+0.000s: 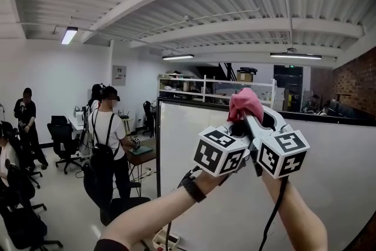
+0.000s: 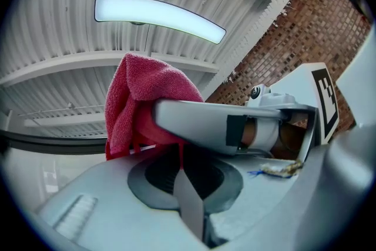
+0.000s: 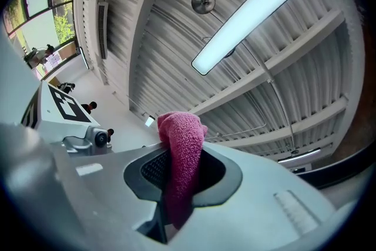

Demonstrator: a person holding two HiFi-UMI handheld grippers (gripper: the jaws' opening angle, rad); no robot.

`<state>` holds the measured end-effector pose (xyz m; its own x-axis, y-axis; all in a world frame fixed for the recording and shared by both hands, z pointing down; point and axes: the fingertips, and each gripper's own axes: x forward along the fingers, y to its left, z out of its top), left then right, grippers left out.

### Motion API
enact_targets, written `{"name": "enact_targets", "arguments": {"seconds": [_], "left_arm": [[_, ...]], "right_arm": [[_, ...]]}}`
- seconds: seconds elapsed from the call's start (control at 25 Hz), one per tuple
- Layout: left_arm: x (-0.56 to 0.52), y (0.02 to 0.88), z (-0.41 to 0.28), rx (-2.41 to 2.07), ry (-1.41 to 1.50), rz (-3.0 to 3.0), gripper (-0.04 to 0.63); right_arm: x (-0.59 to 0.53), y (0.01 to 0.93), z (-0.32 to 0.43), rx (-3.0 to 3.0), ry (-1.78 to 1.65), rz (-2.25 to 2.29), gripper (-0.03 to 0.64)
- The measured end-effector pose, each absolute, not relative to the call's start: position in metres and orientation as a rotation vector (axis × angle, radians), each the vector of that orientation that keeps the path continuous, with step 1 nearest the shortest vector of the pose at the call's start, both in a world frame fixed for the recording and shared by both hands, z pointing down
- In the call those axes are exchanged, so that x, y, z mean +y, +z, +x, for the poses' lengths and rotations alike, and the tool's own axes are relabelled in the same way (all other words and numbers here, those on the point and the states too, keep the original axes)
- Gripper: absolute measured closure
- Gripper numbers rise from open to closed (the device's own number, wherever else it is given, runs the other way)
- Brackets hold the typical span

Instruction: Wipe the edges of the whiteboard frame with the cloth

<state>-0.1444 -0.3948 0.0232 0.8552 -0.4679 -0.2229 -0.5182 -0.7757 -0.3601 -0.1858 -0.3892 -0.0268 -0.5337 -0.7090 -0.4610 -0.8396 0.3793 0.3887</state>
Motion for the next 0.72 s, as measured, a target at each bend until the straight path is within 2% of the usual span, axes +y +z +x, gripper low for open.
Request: {"name": "enact_targets", "arguments": {"seconds": [0.72], "left_arm": [[-0.437,0.004,-0.275,0.83,0.149,-2.563,0.575]], "right_arm": [[-0.428,-0.046,-0.318,2.462,0.913,-1.275,0.55]]}}
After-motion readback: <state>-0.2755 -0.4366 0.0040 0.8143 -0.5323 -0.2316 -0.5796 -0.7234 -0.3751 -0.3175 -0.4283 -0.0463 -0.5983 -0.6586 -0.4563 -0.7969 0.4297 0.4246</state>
